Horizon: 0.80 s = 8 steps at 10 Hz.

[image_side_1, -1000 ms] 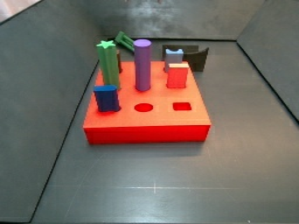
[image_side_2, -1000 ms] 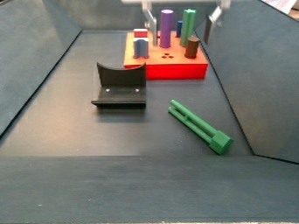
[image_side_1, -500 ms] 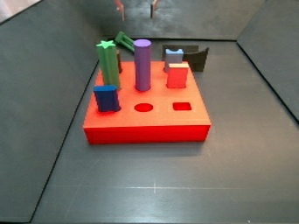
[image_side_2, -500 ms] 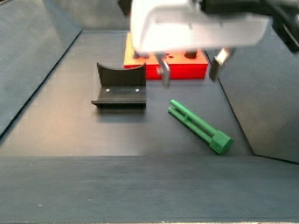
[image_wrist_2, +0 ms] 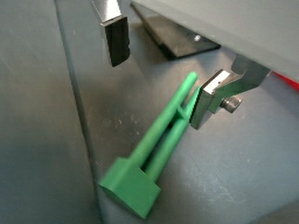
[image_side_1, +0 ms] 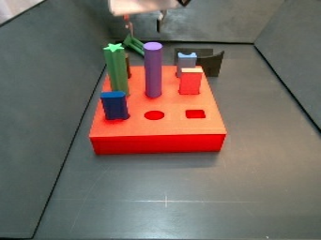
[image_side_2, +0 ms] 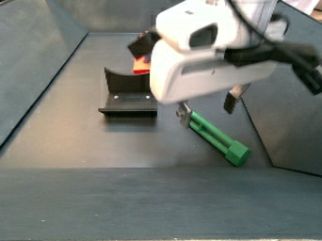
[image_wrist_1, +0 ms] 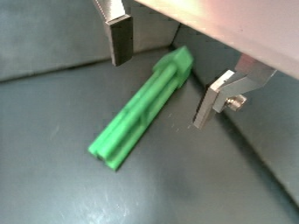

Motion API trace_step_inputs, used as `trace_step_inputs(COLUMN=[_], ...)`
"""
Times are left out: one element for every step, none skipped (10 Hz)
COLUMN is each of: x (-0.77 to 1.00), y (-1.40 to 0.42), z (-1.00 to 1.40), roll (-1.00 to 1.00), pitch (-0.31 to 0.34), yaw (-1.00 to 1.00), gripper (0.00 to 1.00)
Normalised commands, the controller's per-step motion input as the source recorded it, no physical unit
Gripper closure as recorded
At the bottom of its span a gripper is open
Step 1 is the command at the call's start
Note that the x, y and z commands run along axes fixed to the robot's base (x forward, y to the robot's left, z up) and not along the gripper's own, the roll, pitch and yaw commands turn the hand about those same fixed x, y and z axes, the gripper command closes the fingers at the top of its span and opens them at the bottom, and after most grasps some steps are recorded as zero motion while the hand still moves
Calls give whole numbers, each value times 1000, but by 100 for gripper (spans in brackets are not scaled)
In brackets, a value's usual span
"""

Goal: Pick up the 3 prong object. Move up. Rotate the 3 prong object. Place the 3 prong object on the fixture. Regrasp the 3 prong object. Move to above the board. Insert the 3 prong object.
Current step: Pick up the 3 prong object.

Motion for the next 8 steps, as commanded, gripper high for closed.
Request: trace_step_inputs(x=[0,-51,-23,-20,-37,-37,-217,-229], y=[-83,51,20,0,14,46,46,6], z=[-574,-571,-474,-389,-371,-243,-63,-46], roll=[-17,0,0,-13,-9,-21,-23,-3], pitch=[-161,-99,-74,-86,-70,-30,-19,-26], yaw=[266,134,100,57,54,20,0,0], gripper=[0,0,0,0,0,0,0,0])
